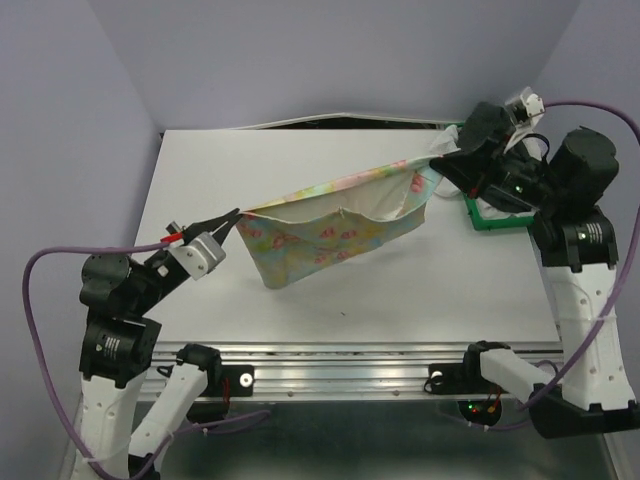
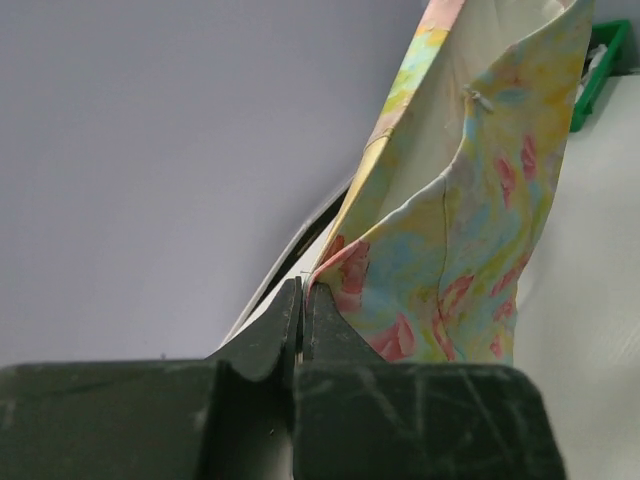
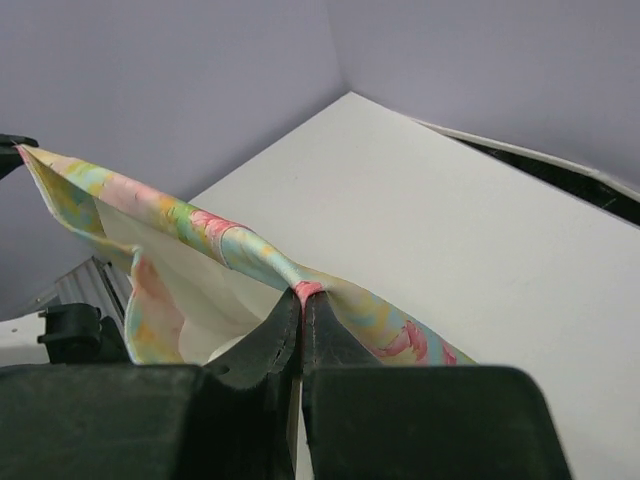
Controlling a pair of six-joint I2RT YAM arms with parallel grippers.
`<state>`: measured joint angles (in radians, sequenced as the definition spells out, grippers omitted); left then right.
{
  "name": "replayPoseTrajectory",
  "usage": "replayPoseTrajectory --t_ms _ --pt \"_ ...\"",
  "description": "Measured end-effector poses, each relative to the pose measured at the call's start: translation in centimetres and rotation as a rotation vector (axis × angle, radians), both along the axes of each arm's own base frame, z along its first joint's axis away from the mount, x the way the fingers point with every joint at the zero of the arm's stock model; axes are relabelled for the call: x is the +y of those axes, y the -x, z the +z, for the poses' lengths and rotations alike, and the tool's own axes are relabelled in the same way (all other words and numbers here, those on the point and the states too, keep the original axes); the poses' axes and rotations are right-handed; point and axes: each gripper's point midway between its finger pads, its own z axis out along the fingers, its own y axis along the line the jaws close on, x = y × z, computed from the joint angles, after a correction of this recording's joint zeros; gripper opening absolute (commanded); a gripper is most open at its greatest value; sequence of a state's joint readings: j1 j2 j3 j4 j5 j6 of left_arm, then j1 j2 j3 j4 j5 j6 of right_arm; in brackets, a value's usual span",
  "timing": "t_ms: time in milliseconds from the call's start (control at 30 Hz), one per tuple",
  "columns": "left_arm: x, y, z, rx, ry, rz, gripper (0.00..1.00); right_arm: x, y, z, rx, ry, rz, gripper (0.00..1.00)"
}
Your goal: Fold and stack the skirts
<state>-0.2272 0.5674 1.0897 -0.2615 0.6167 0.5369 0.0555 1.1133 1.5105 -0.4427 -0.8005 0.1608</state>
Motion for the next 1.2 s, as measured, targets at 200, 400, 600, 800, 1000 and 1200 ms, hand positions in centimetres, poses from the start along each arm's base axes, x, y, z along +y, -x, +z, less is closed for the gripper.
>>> replayPoseTrajectory --t_ms 200,400,600,800,1000,1200 --pt "-0.6 4.2 -0.2 0.007 -0.008 -0.100 0.00 -0.7 5.2 1.5 -0.025 -0.017 -0.039 0.01" --pt "-1.1 4.7 -1.1 0.079 0.037 -0.128 0.00 -1.1 4.9 -0.2 0.097 -0.055 -0.096 0.01" --pt "-1.8 -5.1 -5.7 0.395 0.110 0.008 0.00 -1.1 -6.9 -8.8 0.449 -0.050 -0.176 0.23" --pt "0.5 -18.8 -20.7 0.869 0.065 0.365 0.60 -5.8 -20.9 -28.4 0.818 0.071 -0.426 1.00" --pt "4.3 -23.5 -29.7 1.132 0.090 0.579 0.91 -9.7 -23.7 -33.1 0.853 0.171 -0.507 0.97" --pt "8.0 -25.3 -26.0 1.034 0.194 0.659 0.90 -7.8 -22.2 -26.9 0.678 0.173 -0.372 0.80"
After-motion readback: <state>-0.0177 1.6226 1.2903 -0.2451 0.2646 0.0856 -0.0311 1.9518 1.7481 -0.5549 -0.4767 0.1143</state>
